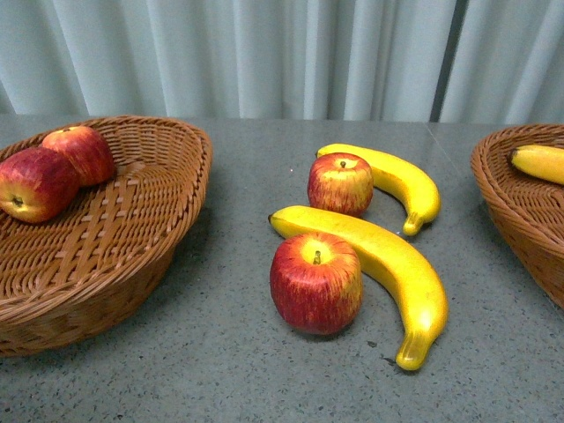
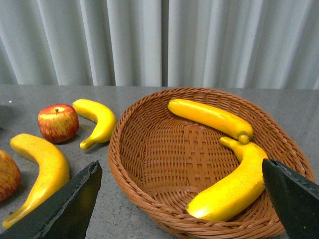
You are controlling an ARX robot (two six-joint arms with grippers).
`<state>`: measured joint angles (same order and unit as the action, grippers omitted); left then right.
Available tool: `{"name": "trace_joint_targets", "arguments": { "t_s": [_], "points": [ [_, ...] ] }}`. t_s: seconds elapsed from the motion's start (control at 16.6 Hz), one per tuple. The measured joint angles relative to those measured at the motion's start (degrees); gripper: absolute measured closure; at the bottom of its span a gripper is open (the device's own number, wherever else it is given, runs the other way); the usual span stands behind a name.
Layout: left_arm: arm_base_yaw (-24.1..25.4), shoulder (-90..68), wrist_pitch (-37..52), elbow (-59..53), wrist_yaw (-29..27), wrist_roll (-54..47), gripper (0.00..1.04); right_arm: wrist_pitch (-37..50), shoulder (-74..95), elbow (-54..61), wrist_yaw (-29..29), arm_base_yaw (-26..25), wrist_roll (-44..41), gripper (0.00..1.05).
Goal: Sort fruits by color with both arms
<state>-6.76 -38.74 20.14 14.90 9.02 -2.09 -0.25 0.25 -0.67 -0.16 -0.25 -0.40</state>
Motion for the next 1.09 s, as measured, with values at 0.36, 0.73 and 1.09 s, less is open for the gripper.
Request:
{"name": "trace_joint_targets", "arguments": {
  "t_s": [0.36, 0.73, 1.09],
  "points": [
    [-21.31, -42.07, 3.04, 24.87, -0.63, 0.66, 0.07, 0.0, 0.0, 0.0, 0.0, 0.0, 0.0, 0.07],
    [-29.7, -51.19, 0.42, 27.74, -12.81, 0.63, 0.07, 0.0, 0.0, 0.0, 0.0, 0.0, 0.0, 0.07],
    [-29.53, -58.1, 1.2, 27.76, -10.93, 4.04, 0.07, 0.0, 0.0, 0.0, 0.0, 0.0, 0.0, 0.07]
  ]
}}
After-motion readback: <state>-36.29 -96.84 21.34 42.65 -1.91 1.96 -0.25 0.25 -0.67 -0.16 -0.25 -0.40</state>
